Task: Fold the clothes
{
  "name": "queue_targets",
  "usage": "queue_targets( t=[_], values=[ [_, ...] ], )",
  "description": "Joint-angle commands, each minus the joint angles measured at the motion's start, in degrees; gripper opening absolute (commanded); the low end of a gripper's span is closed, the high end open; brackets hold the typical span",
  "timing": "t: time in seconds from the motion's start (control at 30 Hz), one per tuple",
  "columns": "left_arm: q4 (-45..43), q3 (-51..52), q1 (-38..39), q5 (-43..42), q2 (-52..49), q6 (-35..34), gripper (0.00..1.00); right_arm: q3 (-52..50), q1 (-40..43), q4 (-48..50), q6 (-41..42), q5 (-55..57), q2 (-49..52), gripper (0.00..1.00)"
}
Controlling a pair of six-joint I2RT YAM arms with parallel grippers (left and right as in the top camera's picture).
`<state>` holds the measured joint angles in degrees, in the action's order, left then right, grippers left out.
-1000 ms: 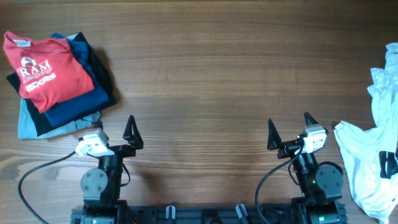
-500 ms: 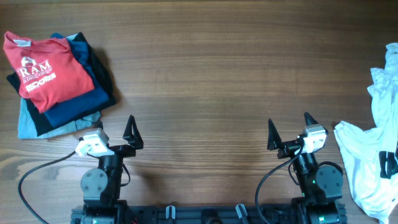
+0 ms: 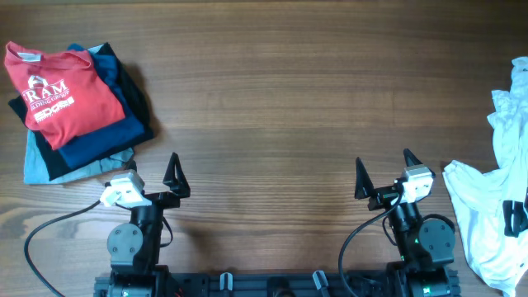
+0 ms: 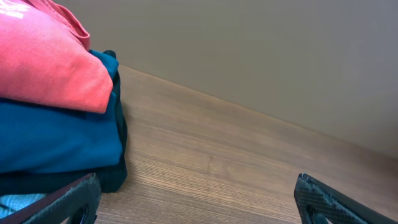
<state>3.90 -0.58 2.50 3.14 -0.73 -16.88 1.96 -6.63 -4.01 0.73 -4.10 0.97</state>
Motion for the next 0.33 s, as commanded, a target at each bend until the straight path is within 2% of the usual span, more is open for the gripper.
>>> queue_targets(
  t=[0.0,0.3],
  values=[
    [0.0,0.3,0.1,-0.3,0.6,-0.1,1.00,0.2,0.4,0.2,-0.7,-0.9,-0.7,1.00],
    [0.0,0.3,0.1,-0.3,0.6,-0.1,1.00,0.2,0.4,0.2,-0.7,-0.9,-0.7,1.00]
  ],
)
